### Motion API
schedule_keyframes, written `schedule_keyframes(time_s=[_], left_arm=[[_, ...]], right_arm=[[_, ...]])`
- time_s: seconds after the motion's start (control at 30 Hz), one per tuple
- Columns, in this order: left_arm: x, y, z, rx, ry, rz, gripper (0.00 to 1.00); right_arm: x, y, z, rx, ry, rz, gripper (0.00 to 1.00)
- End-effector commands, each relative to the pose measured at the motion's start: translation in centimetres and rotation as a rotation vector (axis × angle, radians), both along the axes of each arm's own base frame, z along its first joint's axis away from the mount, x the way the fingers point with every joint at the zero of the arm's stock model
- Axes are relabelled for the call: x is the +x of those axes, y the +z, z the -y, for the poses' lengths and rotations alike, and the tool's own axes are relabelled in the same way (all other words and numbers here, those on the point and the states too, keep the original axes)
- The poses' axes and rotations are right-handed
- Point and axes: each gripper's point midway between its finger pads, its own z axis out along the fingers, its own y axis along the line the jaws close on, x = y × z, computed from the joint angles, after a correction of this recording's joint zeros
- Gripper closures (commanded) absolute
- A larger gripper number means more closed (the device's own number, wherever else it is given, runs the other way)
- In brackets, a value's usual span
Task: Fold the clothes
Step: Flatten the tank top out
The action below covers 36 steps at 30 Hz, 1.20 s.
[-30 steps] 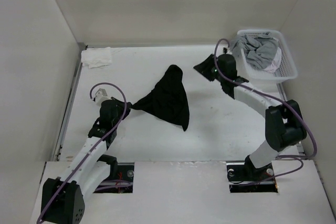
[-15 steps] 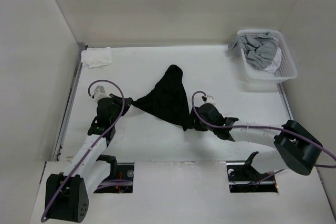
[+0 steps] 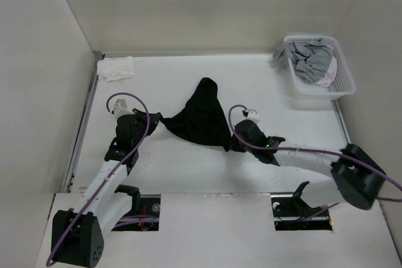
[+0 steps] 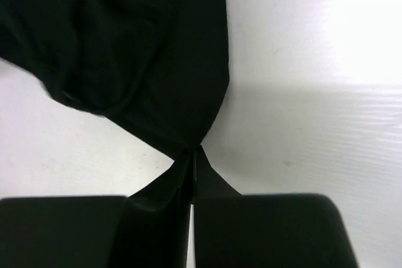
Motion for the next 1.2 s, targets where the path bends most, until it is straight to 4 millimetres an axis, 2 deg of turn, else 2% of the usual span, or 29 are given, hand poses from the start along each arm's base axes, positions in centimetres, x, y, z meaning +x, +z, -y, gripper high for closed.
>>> schedule_keyframes(time_s=[0.0,0.07,0.1,0.17,0.23,0.3,0.37,0.4,0.47,0.53,0.57,0.67,0.8,0.93,1.0,1.03,1.07,1.13,1.17], left_arm=[[1.4,7.7,1.6,-0.090,-0.034,0.179,0.98],[1.4,10.3,2.3,-0.136,-0.057,0.229,0.98],[1.2,11.2,2.5,-0.159,-0.063,0.241,0.98],[0.8,11.5,2.6,-0.201,-0.074,0.236,0.98],[0.2,10.0,1.8,-0.238,-0.071,0.189,0.97],[-0.4,7.8,0.5,-0.257,-0.050,0.136,0.97],[-1.1,4.8,-0.8,-0.265,-0.018,0.065,0.96],[-1.5,3.4,-1.1,-0.261,-0.016,0.026,0.96],[-2.2,1.1,-1.1,-0.251,-0.028,-0.039,0.96],[-3.0,-0.2,-1.2,-0.260,-0.025,-0.063,0.96],[-3.1,-0.4,-1.3,-0.264,-0.019,-0.061,0.96],[-2.8,0.6,-1.0,-0.269,-0.022,-0.038,0.96],[-2.1,2.8,-0.5,-0.258,-0.032,0.024,0.96],[-1.6,3.9,0.4,-0.235,-0.048,0.047,0.96],[-1.4,4.4,0.7,-0.230,-0.053,0.065,0.96],[-1.3,4.8,0.9,-0.233,-0.057,0.078,0.96],[-1.1,5.3,1.0,-0.234,-0.058,0.091,0.96],[-0.8,6.5,1.5,-0.235,-0.065,0.118,0.97],[-0.5,7.5,1.7,-0.236,-0.069,0.139,0.97]], right_arm=[[3.0,10.3,2.6,-0.052,-0.059,0.256,0.97],[2.6,15.3,5.3,-0.124,-0.067,0.348,0.96],[2.1,17.1,6.3,-0.150,-0.064,0.370,0.95],[0.5,17.8,7.4,-0.185,-0.042,0.348,0.94],[-2.3,15.2,6.5,-0.195,0.034,0.260,0.94],[-5.1,11.0,5.4,-0.225,0.113,0.155,0.93],[-7.2,7.2,5.2,-0.269,0.144,0.063,0.94],[-8.0,6.1,5.2,-0.281,0.155,0.032,0.93],[-9.1,5.3,4.9,-0.274,0.174,0.015,0.82],[-9.4,6.2,4.6,-0.225,0.162,0.034,0.55],[-9.5,6.7,4.6,-0.186,0.147,0.047,0.45],[-8.1,7.6,4.5,-0.039,0.073,0.075,0.37],[-7.2,6.0,1.6,0.112,0.114,0.008,0.37],[-7.0,3.6,-1.3,0.169,0.169,-0.053,0.36],[-6.8,3.5,-2.7,0.186,0.196,-0.056,0.39],[-6.8,3.8,-3.6,0.203,0.221,-0.050,0.43],[-6.6,4.4,-4.5,0.220,0.238,-0.038,0.52],[-5.9,5.7,-5.4,0.242,0.238,0.000,0.80],[-5.2,7.0,-5.5,0.252,0.224,0.035,0.87]])
